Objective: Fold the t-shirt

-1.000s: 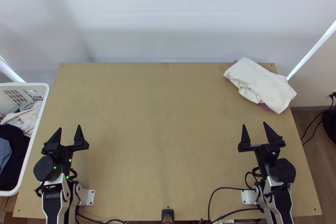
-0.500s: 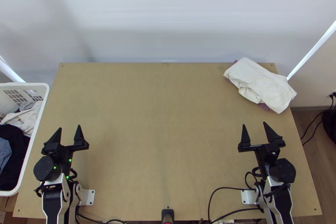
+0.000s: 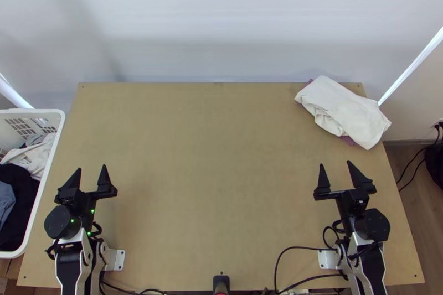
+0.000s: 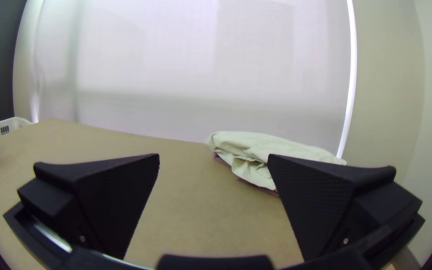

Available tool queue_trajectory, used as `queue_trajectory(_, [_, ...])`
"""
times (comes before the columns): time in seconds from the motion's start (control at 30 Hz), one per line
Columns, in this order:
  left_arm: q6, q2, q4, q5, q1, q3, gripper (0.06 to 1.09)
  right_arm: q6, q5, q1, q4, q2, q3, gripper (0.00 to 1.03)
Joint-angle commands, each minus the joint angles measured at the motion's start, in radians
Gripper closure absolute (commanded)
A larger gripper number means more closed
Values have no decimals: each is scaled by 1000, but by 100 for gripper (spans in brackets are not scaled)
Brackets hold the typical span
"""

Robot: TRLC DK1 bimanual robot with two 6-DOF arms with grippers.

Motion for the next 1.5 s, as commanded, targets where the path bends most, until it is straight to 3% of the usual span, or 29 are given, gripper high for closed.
queue_trajectory(0.0, [5, 2, -33, -1, -4, -33, 10, -20, 7, -5, -22, 43, -3, 5])
queue_trajectory(0.7, [10, 2, -33, -2, -32, -33, 10, -22, 6, -5, -22, 43, -3, 5])
queue_trajectory(0.87, [82, 1, -31, 1, 99, -33, 10, -20, 7, -5, -22, 43, -3, 5])
queue_trajectory(1.03, [151, 1, -4, 8, 83, -1, 11, -20, 7, -5, -22, 43, -3, 5])
queue_trajectory(1.23, [65, 145, -68, 7, 92, 289, 11, -20, 7, -5, -22, 43, -3, 5])
queue_trajectory(1.37, [-53, 461, -266, 1, 151, 625, 10, -22, 7, -5, -22, 43, -3, 5])
queue_trajectory(1.47, [-81, 633, -384, 1, 237, 846, 10, -20, 7, -5, -22, 43, -3, 5])
